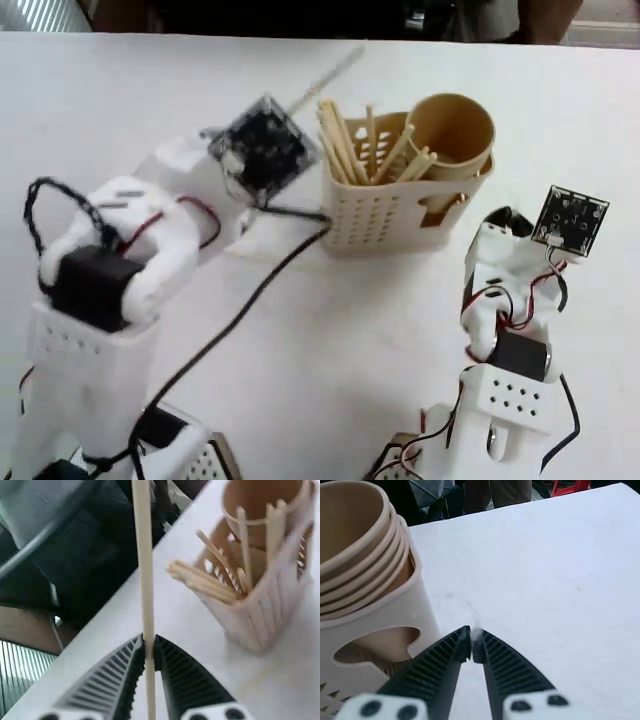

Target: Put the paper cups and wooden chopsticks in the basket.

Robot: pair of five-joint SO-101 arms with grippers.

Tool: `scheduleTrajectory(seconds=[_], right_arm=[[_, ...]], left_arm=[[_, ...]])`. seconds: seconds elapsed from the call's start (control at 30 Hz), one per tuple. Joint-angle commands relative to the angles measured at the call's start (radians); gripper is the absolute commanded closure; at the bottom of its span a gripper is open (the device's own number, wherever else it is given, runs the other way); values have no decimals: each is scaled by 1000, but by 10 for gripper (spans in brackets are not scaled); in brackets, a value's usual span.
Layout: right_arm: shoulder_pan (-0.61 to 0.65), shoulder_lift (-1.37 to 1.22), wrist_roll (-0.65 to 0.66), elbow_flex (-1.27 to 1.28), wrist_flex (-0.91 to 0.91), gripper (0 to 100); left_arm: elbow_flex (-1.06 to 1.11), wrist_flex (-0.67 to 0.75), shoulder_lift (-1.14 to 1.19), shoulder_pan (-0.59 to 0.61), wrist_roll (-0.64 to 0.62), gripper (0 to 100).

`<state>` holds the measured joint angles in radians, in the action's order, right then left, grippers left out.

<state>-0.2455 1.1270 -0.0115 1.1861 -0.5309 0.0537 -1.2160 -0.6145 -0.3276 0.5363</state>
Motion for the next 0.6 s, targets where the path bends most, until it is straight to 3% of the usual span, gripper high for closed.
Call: scheduleTrajectory(seconds=[0.0,0.2,0.37,0.57], right_arm=[[-1,8,3,-8,19,981],[-1,8,3,-8,19,981],[-1,8,5,-8,19,981],[-1,8,9,-8,21,981]], left_arm=[[-54,276,39,-88,-89,978],[-52,522,139,-159,-324,977],[-51,574,248,-133,-555,977],[-51,595,407,-133,-606,977]])
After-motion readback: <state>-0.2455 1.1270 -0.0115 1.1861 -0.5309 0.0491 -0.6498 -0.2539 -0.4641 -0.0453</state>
